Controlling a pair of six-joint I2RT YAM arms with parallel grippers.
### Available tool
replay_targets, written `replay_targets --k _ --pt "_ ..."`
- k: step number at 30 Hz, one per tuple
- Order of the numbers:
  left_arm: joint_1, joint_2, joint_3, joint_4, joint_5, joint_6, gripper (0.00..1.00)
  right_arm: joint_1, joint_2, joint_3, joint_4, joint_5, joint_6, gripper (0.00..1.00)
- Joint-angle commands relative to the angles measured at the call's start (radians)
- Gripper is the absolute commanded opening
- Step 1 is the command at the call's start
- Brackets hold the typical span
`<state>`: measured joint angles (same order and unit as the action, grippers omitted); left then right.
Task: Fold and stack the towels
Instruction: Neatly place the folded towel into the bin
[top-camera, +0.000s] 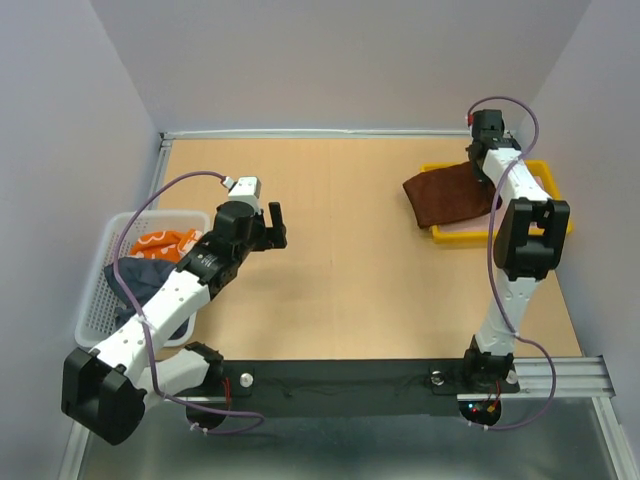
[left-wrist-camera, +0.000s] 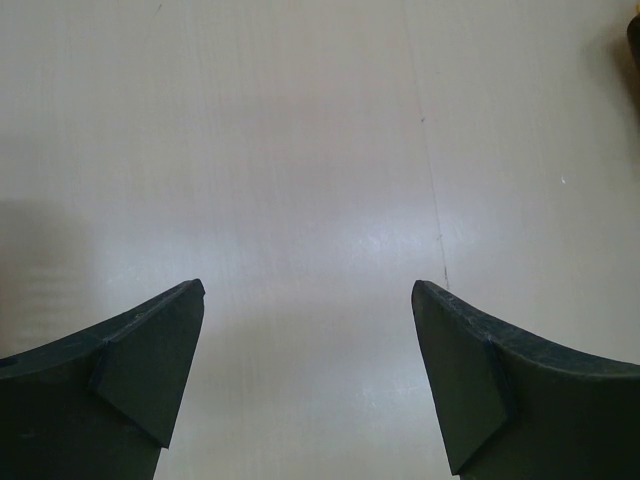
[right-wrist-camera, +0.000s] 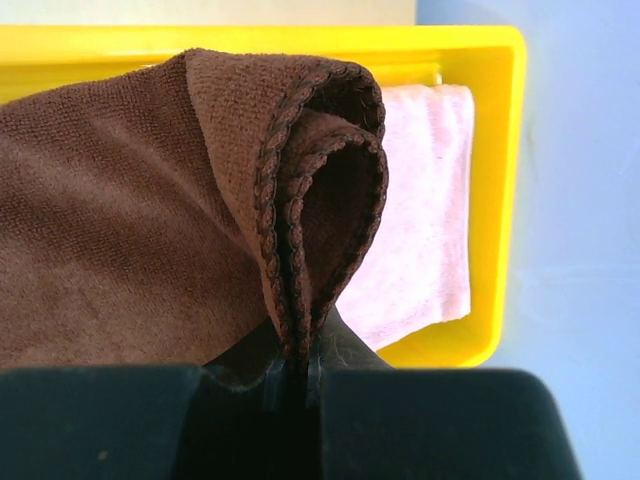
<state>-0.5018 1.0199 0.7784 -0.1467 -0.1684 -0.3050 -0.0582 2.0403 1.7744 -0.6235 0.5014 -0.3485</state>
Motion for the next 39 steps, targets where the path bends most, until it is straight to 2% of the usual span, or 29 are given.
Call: replay_targets --k 1,21,39 --pt "0.002 0.003 -0.008 0.033 -0.003 0.003 0.96 -0.031 0.011 0.045 0.087 0.092 -0.026 0.0" --pt "0.002 0.034 -0.008 0.039 0.009 0.006 0.96 -0.066 0.083 0.042 0.156 0.166 0.005 0.02" --pt "0.002 0.043 -0.007 0.042 0.017 0.006 0.96 -0.069 0.032 0.048 0.185 0.232 0.014 0.01"
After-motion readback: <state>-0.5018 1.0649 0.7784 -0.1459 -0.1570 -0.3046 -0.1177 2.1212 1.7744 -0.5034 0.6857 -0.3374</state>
